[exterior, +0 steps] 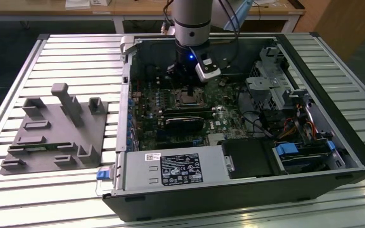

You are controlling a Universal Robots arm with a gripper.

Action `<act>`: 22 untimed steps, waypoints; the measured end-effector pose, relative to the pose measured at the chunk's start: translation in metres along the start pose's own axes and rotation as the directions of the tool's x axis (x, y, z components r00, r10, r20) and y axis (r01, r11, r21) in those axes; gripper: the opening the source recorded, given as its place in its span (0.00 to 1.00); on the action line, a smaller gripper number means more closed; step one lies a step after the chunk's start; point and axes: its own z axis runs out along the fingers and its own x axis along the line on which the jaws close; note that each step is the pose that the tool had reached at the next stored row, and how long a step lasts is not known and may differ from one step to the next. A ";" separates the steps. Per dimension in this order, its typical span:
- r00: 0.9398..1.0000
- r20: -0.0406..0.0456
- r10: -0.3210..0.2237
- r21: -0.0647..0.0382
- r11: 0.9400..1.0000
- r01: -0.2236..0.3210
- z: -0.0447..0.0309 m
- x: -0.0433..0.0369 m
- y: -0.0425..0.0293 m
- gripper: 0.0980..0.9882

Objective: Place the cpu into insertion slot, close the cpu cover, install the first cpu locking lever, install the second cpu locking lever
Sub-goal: 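Close the cpu cover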

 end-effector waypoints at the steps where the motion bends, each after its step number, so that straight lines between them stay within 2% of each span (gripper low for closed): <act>1: 1.000 0.000 -0.012 0.000 1.000 0.012 0.0000 0.0000 0.0000 0.01; 8: 0.995 0.001 -0.097 0.000 0.995 0.097 0.0002 0.0000 0.0000 0.01; 16: 0.982 0.001 -0.191 -0.005 0.982 0.191 0.0020 0.0004 -0.0001 0.01; 18: 0.979 0.001 -0.205 -0.006 0.979 0.205 0.0028 0.0019 -0.0006 0.01; 22: 0.978 0.001 -0.208 -0.006 0.978 0.208 0.0037 0.0087 -0.0020 0.01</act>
